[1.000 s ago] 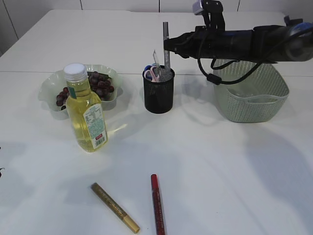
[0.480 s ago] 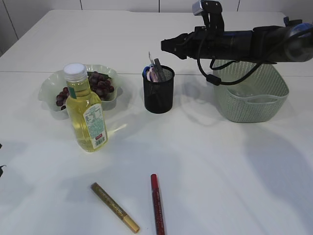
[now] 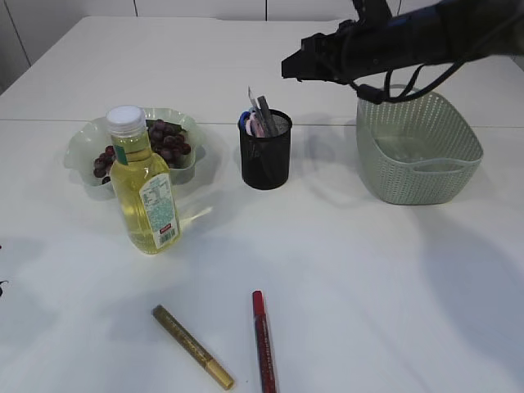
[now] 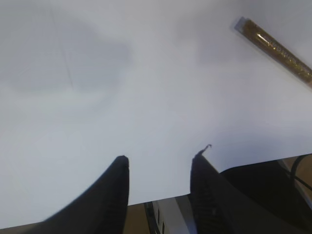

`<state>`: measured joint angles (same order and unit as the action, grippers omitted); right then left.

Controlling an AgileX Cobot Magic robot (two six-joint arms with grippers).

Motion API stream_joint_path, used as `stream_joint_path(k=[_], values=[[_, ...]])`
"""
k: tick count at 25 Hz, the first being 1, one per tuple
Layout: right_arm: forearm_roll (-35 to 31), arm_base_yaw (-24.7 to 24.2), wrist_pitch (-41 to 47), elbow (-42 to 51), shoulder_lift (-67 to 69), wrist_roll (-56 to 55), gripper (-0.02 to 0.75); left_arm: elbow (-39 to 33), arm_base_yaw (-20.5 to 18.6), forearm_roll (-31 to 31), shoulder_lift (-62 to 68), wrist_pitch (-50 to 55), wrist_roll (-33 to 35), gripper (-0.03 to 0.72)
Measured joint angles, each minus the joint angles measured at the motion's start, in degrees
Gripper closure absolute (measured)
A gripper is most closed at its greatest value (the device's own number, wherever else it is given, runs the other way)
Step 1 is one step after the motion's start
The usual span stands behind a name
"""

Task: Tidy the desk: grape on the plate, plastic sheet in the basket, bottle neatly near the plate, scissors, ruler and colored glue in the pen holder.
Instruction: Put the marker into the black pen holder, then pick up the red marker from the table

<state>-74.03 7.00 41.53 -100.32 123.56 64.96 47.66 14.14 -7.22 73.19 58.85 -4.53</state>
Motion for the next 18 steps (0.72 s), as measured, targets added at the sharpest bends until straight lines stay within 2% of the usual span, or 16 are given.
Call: stream_joint_path(k=[5, 10, 13, 18], values=[[27.5, 0.8, 12.7, 0.0, -8.6, -35.0, 0.456, 0.0, 0.0, 0.0, 0.0, 0.2, 0.0, 0.380], [48.9, 7.5, 21.0, 0.0, -15.2, -56.0, 0.456, 0.0, 0.0, 0.0, 0.0, 0.2, 0.0, 0.380], [56.9, 13.6, 25.1, 0.0, -16.6, -62.9, 0.456, 0.0, 0.0, 0.0, 0.0, 0.2, 0.0, 0.380], [65.1, 24.0, 28.5, 2.0, -16.8, -72.2, 0.456, 0.0, 0.0, 0.0, 0.0, -0.5, 0.0, 0.380]])
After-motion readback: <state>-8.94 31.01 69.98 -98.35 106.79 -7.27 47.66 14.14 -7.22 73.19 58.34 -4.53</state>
